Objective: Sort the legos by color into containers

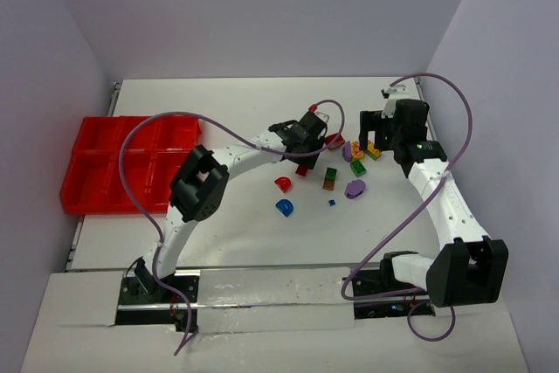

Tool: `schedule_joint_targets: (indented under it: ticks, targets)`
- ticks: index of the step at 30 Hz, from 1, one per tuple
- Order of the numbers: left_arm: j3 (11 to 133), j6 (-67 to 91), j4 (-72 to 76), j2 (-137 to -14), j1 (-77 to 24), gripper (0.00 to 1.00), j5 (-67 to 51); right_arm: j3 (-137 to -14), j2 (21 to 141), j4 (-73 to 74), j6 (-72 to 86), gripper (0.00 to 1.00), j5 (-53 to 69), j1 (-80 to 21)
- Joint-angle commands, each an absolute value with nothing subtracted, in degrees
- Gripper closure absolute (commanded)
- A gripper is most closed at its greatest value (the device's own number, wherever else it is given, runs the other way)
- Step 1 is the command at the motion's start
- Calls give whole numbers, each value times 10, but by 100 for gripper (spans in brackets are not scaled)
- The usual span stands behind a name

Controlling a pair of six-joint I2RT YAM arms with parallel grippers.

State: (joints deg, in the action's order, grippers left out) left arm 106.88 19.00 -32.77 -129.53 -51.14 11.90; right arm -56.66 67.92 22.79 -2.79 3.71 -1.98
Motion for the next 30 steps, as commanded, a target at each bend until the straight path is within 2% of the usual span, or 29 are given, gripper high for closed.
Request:
schedule_joint_targets:
  ticks: [1, 4, 9, 13, 16, 17, 19, 20, 22, 25, 27, 30]
  targets:
    - [1094, 182, -321, -1309, -509, 42, 94, -569, 675, 221, -25, 0, 39, -15]
    - [1090, 182, -321, -1310, -507, 42, 78, -571, 678, 223, -25, 0, 40, -15]
    - [1092, 185, -331, -1314, -507, 37, 70, -570, 681, 222, -25, 0, 41, -15]
    - [1078, 189, -331, -1305, -507, 43, 72, -571, 683, 221, -25, 0, 42, -15]
    - [1063, 186, -319, -1290, -504, 55, 73, -571, 685, 221, -24, 0, 45, -16]
    - [1063, 185, -321, -1285, -503, 66, 77, -570, 685, 221, -24, 0, 48, -16]
    - [1066, 178, -327, -1280, -502, 81, 78, -570, 686, 221, -24, 0, 61, -16]
    - [1071, 177, -334, -1275, -498, 98, 69, -569, 686, 220, -24, 0, 66, -16]
    - [1073, 173, -348, -1264, -484, 100, 48, -569, 691, 221, -24, 0, 93, -16]
    - [1029, 174, -316, -1191, -435, 100, -82, -586, 700, 235, -32, 0, 186, -16]
    - [976, 187, -282, -1139, -389, 100, -235, -596, 703, 240, -36, 0, 264, -16]
    - [867, 235, -126, -1041, -328, 100, -483, -611, 705, 234, -26, 0, 353, -16]
